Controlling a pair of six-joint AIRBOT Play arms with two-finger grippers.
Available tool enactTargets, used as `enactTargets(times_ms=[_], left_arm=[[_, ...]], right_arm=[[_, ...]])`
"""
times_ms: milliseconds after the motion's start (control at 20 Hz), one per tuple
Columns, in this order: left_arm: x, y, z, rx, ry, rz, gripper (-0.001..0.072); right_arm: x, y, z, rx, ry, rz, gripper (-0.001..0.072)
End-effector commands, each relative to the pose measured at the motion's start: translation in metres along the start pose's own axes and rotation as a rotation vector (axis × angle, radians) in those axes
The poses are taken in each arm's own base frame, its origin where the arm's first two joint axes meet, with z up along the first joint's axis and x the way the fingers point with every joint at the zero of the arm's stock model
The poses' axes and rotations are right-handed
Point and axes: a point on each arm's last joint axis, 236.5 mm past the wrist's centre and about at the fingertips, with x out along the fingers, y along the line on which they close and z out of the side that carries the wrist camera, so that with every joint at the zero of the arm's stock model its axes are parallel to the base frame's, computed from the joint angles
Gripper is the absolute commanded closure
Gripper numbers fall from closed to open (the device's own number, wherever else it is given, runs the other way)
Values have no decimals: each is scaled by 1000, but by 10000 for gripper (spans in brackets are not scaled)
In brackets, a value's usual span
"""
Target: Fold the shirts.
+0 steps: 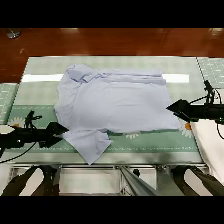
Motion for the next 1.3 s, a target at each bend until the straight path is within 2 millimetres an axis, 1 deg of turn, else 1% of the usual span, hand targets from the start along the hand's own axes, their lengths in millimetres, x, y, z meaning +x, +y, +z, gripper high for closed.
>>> enactTargets(times_ms=[0,100,150,200,250,300,350,400,450,500,550,600,700,800,900,950,1150,1250], left_arm=[[19,-13,12,-16,-107,-87,8],[28,-23,20,21,-163,-95,10],[31,-27,19,40,-165,-88,90],[33,-32,16,70,-146,-87,569],[32,-39,15,117,-137,-93,685],[29,-46,14,157,-128,-105,685],[24,-55,15,196,-121,-120,685],[20,-63,16,225,-120,-132,685],[16,-70,19,241,-126,-142,685],[13,-75,22,251,-133,-148,685],[11,-79,24,259,-138,-152,685],[10,-81,24,261,-140,-154,685],[10,-80,20,262,-122,-156,685],[11,-81,16,264,-104,-160,685],[11,-81,15,263,-103,-160,685],[11,-81,16,263,-103,-160,684],[11,-81,16,263,-104,-160,685],[11,-81,16,263,-104,-160,685]], right_arm=[[0,6,-1,10,-2,24,92],[0,7,-2,14,1,32,92],[-3,-2,0,5,-3,-1,91],[-11,-21,7,-2,-19,-67,91],[-24,-43,12,23,-33,-137,91],[-39,-68,15,73,-47,-207,91],[-50,-89,10,148,-46,-251,91],[-54,-101,-1,191,-17,-269,91],[-51,-107,-17,220,31,-274,91],[-43,-109,-28,253,58,-272,91],[-32,-107,-38,261,81,-259,91],[-23,-106,-47,253,103,-258,91],[-13,-103,-55,234,137,-257,91],[-3,-106,-53,227,146,-263,91],[9,-109,-54,256,180,-250,91],[15,-109,-51,269,185,-232,91],[35,-97,-18,305,106,-135,91],[44,-93,-12,285,113,-134,91]])
